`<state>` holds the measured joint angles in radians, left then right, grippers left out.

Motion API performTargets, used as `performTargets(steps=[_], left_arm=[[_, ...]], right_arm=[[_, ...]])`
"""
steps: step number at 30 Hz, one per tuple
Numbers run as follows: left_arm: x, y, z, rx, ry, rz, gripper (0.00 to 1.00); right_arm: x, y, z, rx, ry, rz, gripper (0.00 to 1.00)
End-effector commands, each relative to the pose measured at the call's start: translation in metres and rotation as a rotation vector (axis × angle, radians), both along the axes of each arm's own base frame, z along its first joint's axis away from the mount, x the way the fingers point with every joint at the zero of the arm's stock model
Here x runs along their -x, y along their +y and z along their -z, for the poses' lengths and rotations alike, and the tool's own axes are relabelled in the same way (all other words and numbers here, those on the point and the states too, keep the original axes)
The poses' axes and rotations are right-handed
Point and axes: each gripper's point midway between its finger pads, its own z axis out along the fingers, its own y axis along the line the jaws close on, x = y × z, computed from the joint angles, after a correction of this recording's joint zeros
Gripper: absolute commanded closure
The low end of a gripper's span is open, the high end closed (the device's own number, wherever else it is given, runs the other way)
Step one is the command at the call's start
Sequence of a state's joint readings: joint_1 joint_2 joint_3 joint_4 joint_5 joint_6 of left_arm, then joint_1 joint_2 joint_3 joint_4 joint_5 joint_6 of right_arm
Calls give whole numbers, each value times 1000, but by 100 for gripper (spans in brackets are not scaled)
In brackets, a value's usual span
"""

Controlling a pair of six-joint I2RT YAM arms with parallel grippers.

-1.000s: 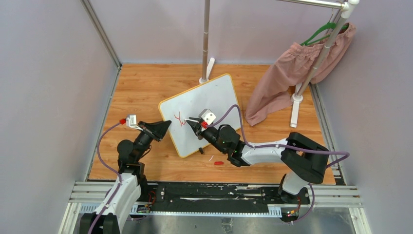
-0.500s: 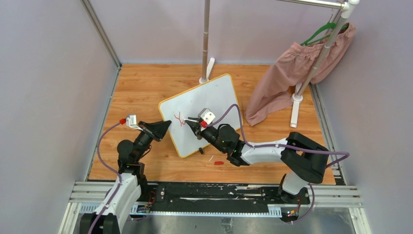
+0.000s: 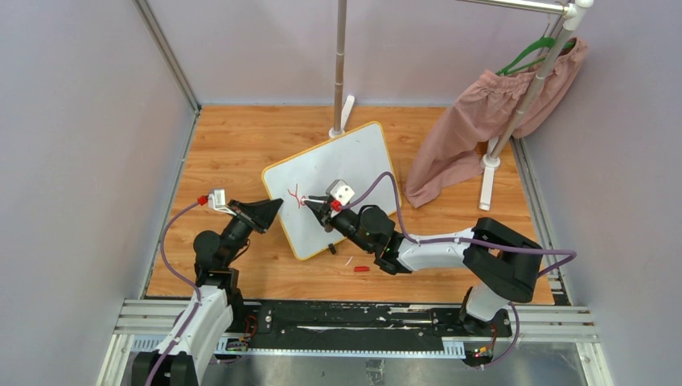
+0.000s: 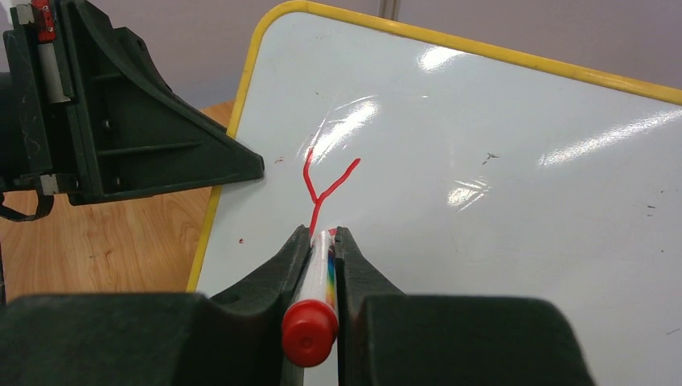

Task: Write a sentence on the whiteboard

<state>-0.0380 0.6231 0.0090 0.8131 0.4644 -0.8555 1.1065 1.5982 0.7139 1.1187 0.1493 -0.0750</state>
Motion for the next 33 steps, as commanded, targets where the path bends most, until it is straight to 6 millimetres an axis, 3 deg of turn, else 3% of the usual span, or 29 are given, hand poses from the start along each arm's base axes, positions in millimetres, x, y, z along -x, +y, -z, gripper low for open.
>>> performTargets(steps=[1,6,12,15,21,33], left_arm=[[15,4,64,-9,124,-20,100],[15,3,63,-9,121,-19,100],[16,3,63,-7,121,-17,100],[15,3,63,-8,119,-20,100],[15,4,63,-9,118,-23,100],[15,3,63,-10,120,-19,100]], right_arm=[[7,1,11,23,23,-21,100],[9,-1,6,9,17,-25,100],[6,-15,-40,-82,-28,4,100],[2,-22,-53,-93,-45,15,100],[-9,-29,-44,-68,-38,33,100],[-13,-21,-22,-44,3,19,100]])
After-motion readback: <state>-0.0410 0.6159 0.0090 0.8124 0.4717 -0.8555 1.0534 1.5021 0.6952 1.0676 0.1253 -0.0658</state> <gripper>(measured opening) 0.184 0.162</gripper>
